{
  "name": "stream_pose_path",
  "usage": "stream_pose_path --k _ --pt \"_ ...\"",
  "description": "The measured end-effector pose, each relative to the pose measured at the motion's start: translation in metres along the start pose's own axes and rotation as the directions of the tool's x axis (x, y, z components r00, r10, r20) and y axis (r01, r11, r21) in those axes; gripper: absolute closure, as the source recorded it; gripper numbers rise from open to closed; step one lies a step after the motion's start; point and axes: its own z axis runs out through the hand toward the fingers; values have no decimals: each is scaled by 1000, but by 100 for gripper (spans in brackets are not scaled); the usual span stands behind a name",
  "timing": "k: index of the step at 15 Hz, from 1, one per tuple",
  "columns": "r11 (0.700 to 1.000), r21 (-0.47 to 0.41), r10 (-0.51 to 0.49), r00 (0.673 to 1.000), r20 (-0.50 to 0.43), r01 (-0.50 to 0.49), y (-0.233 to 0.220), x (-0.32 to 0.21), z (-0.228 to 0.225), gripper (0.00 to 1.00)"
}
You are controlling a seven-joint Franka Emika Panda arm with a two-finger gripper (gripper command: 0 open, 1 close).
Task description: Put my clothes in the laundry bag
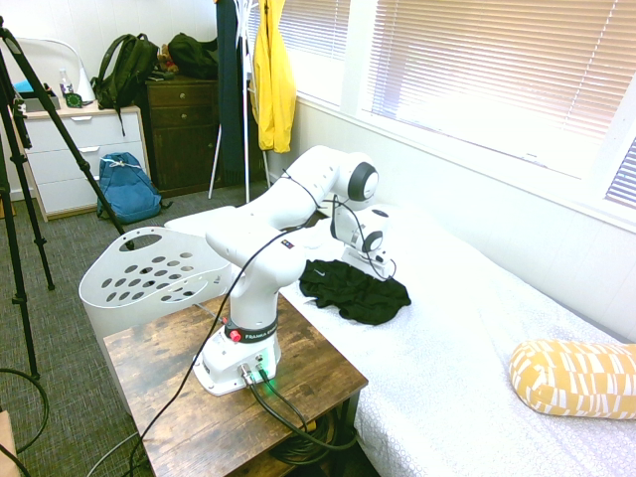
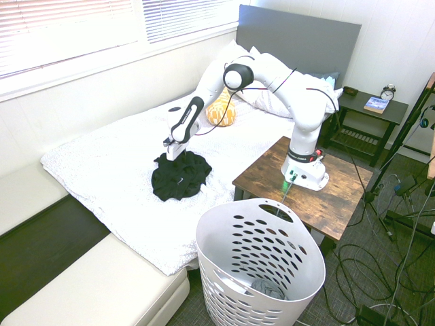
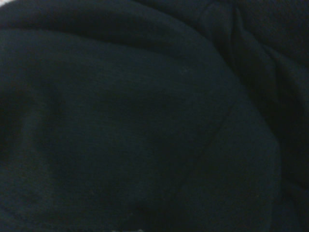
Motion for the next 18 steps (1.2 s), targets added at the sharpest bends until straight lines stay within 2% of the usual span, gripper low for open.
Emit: stream_pose_path --k 3,18 --pt "1000 -2 -10 1000 -4 10 -1 6 16 100" --pt "1000 10 14 1000 -9 -14 3 33 26 100"
